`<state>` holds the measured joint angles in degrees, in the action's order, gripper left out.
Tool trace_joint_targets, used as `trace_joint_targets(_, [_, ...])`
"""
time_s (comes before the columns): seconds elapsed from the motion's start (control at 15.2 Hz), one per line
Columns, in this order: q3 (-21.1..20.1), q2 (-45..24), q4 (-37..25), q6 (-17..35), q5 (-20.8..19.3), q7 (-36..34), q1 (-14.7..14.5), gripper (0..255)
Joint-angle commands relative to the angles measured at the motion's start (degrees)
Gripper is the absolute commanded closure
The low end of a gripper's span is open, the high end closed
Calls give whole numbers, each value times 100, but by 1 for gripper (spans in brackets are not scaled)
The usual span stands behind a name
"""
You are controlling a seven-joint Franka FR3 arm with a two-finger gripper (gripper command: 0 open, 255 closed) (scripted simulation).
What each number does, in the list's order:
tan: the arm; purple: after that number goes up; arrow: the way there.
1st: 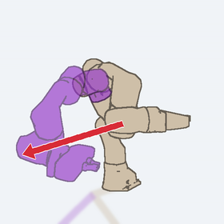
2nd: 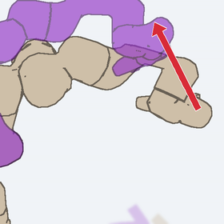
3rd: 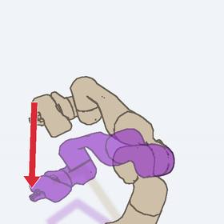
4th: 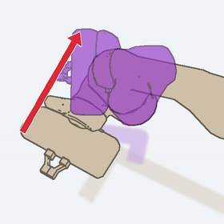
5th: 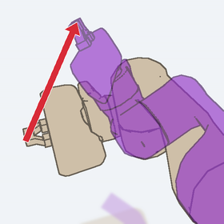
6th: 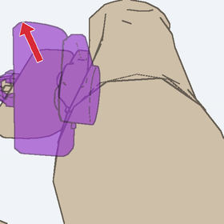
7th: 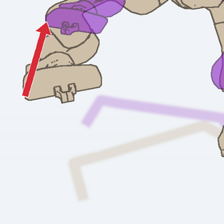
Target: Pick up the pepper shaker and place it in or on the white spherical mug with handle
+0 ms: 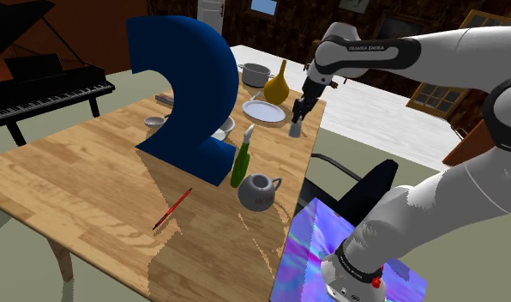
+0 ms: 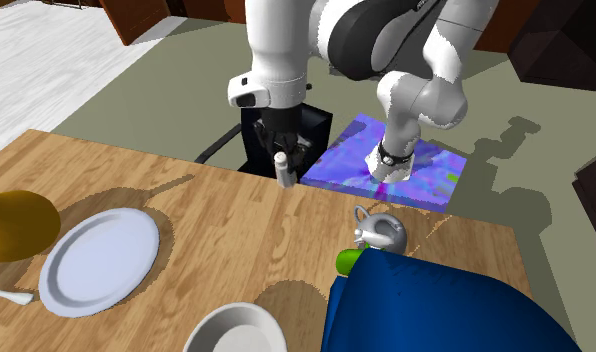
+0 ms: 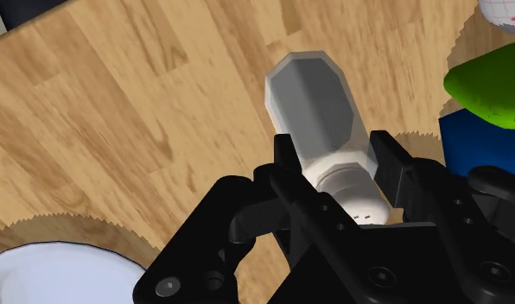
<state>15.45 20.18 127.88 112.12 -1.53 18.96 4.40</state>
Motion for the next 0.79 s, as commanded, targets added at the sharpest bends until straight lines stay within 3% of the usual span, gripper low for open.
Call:
trace_joint_targets(0.0, [-110, 150, 46, -101, -8, -151, -35, 255])
trace_joint_targets(0.73, [-1285, 1458, 998, -429, 269, -1634, -466, 255])
